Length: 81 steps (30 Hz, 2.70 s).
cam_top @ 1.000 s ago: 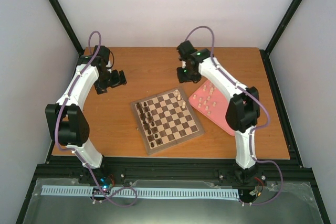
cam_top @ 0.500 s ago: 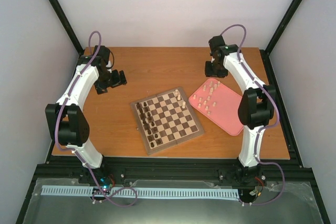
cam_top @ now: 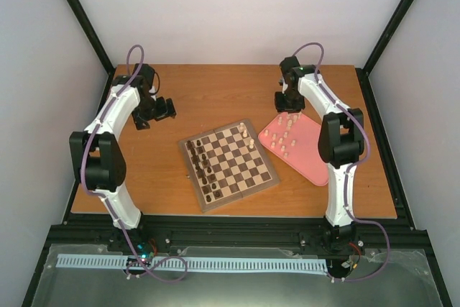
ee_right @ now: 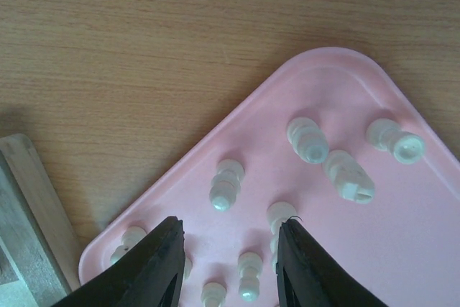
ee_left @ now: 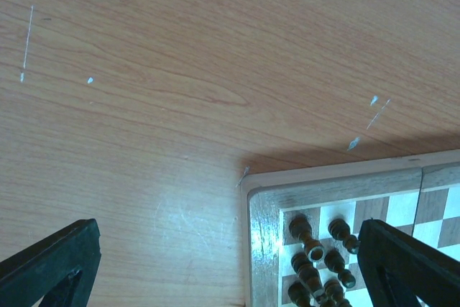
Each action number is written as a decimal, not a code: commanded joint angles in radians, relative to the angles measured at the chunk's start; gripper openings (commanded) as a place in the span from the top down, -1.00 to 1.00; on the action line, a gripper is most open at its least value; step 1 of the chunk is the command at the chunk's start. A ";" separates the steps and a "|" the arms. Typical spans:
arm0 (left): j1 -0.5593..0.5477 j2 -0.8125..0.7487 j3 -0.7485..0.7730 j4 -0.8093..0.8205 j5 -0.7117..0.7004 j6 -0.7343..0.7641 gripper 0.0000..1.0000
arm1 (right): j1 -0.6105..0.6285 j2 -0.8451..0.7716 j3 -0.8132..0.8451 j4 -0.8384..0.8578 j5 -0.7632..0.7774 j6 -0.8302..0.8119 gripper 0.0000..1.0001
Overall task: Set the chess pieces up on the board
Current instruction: Pick up the chess piece from the storage box, then place the chess piece on the chessboard.
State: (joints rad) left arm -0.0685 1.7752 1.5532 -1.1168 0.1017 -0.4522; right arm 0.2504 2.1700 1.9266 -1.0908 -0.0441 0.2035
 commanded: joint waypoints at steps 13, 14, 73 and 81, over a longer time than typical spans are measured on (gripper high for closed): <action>-0.006 0.061 0.077 0.011 0.020 -0.005 -0.99 | 0.033 0.109 0.095 -0.061 0.031 -0.023 0.27; -0.005 0.062 0.077 0.011 0.020 -0.005 -0.99 | 0.036 0.114 0.095 -0.062 0.034 -0.023 0.27; -0.006 -0.061 -0.026 0.024 0.024 0.014 -0.99 | 0.267 -0.039 0.132 -0.163 0.072 0.043 0.93; -0.005 -0.103 -0.054 0.032 0.020 0.015 -0.99 | 0.316 -0.127 -0.033 -0.124 0.053 0.066 0.94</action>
State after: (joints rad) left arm -0.0685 1.7134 1.5047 -1.1046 0.1200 -0.4496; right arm 0.5564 2.0930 1.9579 -1.2293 0.0284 0.2428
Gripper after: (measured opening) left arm 0.997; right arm 0.116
